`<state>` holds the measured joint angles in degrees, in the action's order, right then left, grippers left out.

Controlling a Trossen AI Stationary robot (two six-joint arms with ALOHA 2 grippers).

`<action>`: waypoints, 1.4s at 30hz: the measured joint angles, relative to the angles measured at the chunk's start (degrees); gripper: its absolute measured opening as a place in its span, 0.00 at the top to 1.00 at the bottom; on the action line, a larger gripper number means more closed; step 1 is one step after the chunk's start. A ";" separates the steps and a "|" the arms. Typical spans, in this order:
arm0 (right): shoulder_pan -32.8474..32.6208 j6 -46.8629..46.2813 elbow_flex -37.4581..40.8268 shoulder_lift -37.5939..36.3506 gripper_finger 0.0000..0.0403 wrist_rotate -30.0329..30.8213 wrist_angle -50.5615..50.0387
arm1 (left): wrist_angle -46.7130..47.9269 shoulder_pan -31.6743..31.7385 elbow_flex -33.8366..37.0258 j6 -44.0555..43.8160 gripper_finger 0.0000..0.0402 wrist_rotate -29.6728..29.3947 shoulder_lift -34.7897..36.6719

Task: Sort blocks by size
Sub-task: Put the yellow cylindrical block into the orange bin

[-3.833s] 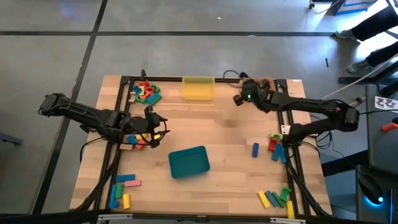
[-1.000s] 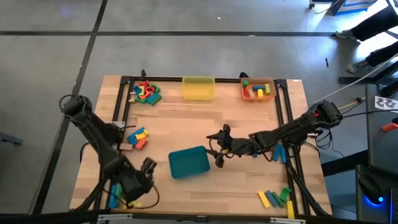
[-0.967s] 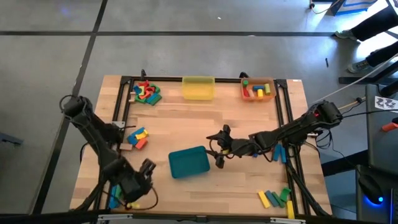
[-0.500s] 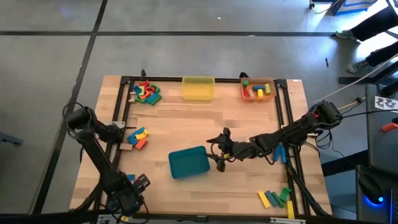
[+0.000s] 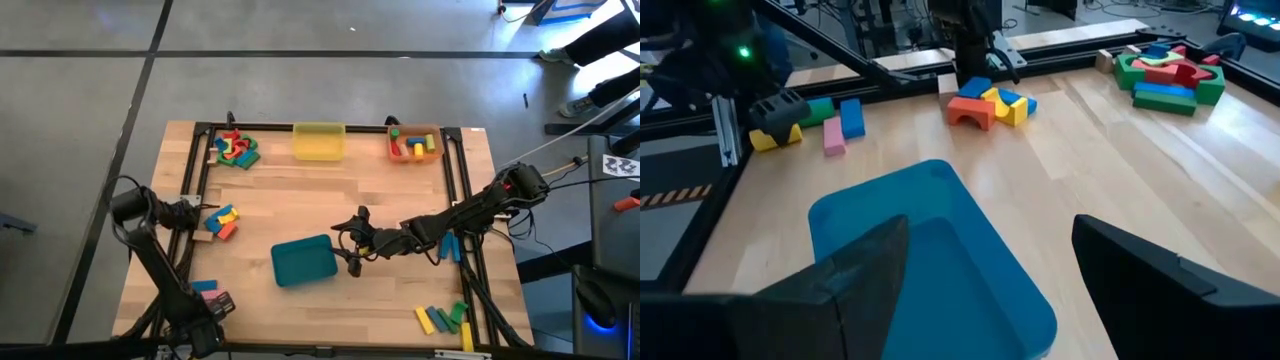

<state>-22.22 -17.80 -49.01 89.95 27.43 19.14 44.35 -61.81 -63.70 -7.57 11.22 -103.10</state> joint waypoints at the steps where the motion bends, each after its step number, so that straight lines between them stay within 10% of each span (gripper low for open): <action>1: 0.00 0.02 0.00 0.00 0.29 0.01 -0.07 | -0.18 -0.22 0.21 0.40 0.40 -0.04 -0.56; 14: 0.00 0.09 0.00 0.00 0.29 -0.01 -0.06 | -0.19 0.89 0.29 0.29 0.72 -3.20 -2.15; 24: 0.00 0.13 0.00 0.00 0.29 -0.01 -0.08 | 2.43 6.18 0.50 -6.84 0.72 -8.37 3.66; 42: 0.13 7.01 0.00 -0.04 0.29 2.35 0.67 | 3.57 23.25 0.47 0.90 0.72 -34.74 25.05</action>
<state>-22.09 -10.79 -49.01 89.91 29.78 19.81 47.93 -38.57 -63.22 -6.67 -23.51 -78.05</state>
